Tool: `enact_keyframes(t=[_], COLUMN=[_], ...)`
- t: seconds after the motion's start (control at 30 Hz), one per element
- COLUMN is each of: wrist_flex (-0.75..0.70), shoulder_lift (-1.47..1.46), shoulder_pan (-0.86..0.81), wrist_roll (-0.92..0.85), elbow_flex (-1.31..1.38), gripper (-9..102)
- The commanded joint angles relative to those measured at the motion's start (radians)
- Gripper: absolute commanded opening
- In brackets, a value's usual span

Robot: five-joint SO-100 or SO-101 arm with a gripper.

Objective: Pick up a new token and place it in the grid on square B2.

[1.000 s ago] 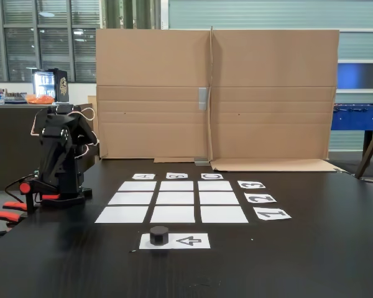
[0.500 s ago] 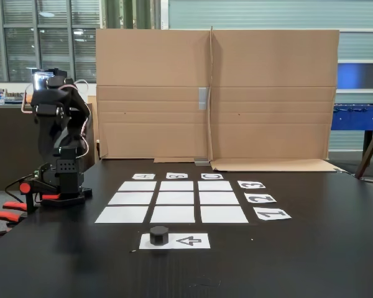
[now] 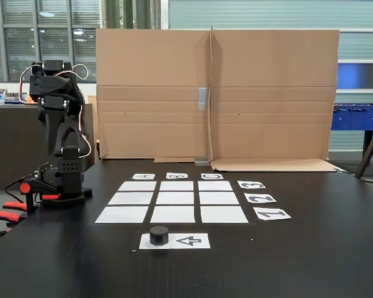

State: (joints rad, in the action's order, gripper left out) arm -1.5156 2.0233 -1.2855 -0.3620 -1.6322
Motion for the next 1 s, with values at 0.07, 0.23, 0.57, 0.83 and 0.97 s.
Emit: enact_keyframes(t=[0.07,0.23,0.57,0.83,0.97], wrist_flex=[-0.051,-0.071,-0.097,-0.103,-0.103], shoulder_lift=[-0.149,-0.291,-0.618,-0.833,-0.925], shoulder_pan=[0.069,0.15,0.265,0.327,0.354], wrist_roll=[-0.009,-0.005,0.006,0.018,0.04], elbow_flex=[0.181,0.296,0.568,0.753,0.85], gripper=[19,19,21,24,27])
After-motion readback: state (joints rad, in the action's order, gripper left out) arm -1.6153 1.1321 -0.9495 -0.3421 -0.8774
